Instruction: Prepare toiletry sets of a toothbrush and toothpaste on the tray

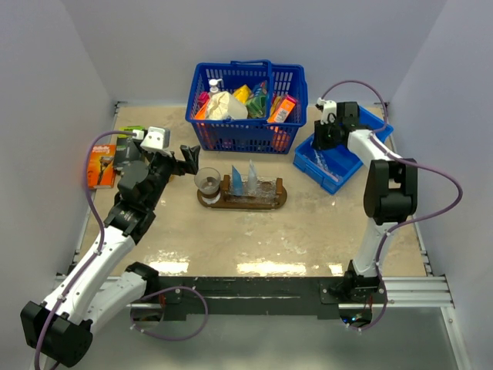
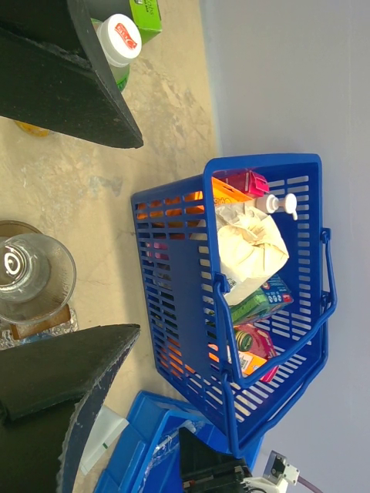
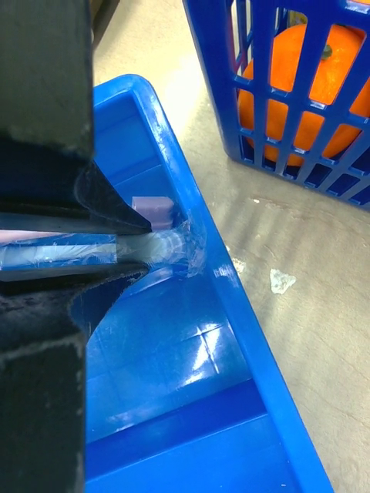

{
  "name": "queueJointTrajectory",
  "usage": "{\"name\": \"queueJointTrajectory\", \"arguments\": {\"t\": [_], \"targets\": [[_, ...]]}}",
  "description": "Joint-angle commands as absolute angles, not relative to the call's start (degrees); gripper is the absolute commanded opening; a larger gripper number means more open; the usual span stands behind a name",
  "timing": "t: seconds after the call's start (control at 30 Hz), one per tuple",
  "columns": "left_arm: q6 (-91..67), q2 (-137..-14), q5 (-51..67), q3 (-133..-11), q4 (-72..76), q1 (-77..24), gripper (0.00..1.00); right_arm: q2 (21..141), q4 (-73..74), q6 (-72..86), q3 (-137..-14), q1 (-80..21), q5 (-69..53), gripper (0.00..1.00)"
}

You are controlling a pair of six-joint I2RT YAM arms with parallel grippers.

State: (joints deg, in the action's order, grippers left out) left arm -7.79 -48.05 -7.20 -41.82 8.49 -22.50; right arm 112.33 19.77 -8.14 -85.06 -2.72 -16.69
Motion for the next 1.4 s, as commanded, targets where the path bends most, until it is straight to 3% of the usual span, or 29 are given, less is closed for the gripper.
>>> {"name": "queueJointTrajectory", "arguments": {"t": [0.0,0.37,0.93,1.37], "targets": [[-6.7,-48.1,-6.9,-41.9,10.3,-22.1,1.0,111.7,18.5,-7.7,-87.1,-2.9,-19.2,0.16],[-6.5,-47.8,-7.0,-41.9,10.3,-22.1,1.0,104.8,12.1,-6.4,-82.4,-2.8,-14.3,0.0],[-6.4,-47.6,-7.4,-41.9,10.2,-22.1,1.0,88.3,-5.9,-4.0,-70.4,-2.8,-3.2,0.0],[-6.2,-47.5,-7.9,-42.0,10.0,-22.1,1.0,81.1,-6.4,-1.0,-68.7,-3.0,-1.9,0.0]]}}
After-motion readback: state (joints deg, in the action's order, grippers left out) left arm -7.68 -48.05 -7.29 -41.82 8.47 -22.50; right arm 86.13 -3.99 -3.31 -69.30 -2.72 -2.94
